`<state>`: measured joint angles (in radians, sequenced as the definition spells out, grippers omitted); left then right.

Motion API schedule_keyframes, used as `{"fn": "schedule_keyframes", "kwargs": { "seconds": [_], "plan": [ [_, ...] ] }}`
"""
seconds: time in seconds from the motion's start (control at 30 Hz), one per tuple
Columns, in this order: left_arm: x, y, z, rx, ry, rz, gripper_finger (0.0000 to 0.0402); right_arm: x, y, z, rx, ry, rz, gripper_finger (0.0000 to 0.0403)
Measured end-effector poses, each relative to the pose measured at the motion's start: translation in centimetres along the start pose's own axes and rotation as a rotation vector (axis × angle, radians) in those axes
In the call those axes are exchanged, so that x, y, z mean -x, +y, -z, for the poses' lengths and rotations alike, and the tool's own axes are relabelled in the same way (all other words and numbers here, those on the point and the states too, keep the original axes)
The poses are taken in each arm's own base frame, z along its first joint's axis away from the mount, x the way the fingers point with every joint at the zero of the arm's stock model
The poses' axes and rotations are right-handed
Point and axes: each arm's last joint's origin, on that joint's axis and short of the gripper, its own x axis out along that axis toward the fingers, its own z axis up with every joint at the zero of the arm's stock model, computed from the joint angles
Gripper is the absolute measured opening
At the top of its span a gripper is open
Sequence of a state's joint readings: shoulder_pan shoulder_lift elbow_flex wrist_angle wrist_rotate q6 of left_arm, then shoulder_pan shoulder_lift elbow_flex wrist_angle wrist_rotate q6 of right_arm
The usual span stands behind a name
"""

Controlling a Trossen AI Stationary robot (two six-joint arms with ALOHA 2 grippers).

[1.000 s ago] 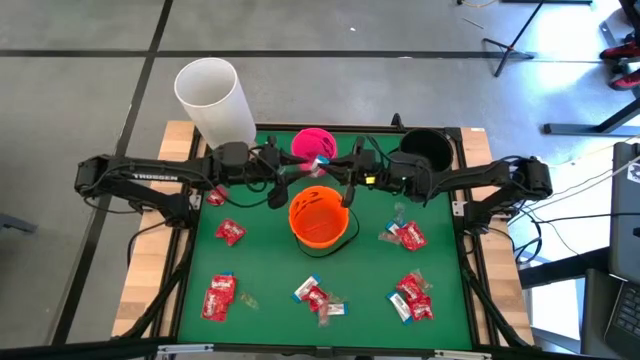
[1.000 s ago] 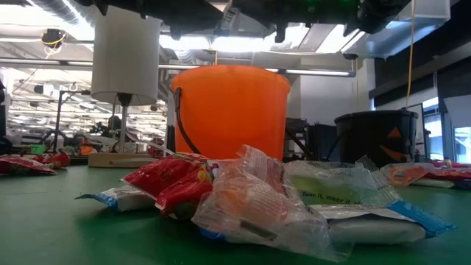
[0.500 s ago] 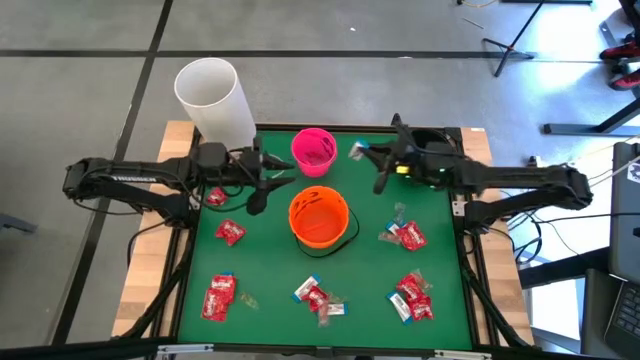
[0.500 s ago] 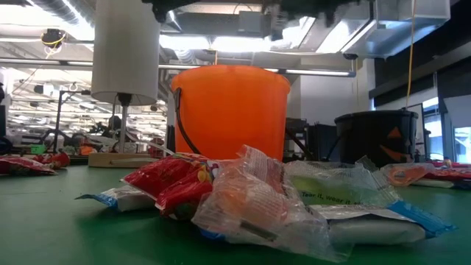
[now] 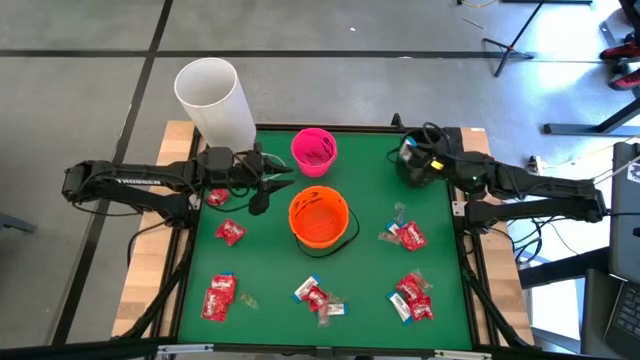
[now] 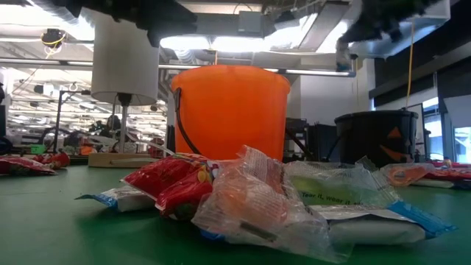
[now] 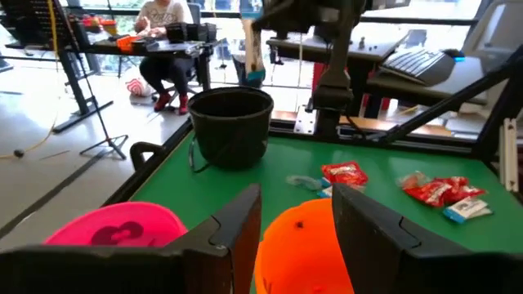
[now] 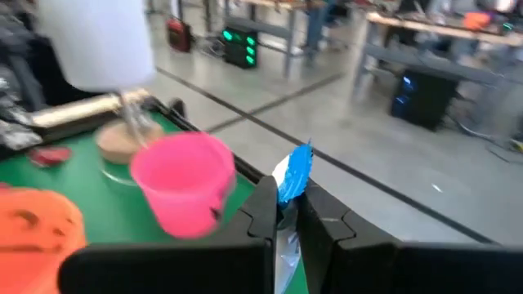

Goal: Sort candy
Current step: Put the white candy into the black bucket

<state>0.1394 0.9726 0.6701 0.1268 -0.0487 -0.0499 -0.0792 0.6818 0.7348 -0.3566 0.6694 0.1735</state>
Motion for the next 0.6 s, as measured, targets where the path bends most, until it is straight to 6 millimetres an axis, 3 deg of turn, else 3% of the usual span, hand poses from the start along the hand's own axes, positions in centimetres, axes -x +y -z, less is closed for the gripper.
{"fn": "schedule_keyframes", "kwargs": {
  "seconds": [0.33, 0.6],
  "plan": [
    [0.0, 0.0, 0.2, 0.019, 0.001, 0.001, 0.0141, 1.5, -2.6, 4.5, -0.007, 0.124, 0.268, 0.0027],
    [0.0, 0.0, 0.1, 0.023, -0.010, 0.000, 0.0141, 1.5, -3.0, 5.3, -0.004, 0.102, 0.398, 0.0044]
  ]
}}
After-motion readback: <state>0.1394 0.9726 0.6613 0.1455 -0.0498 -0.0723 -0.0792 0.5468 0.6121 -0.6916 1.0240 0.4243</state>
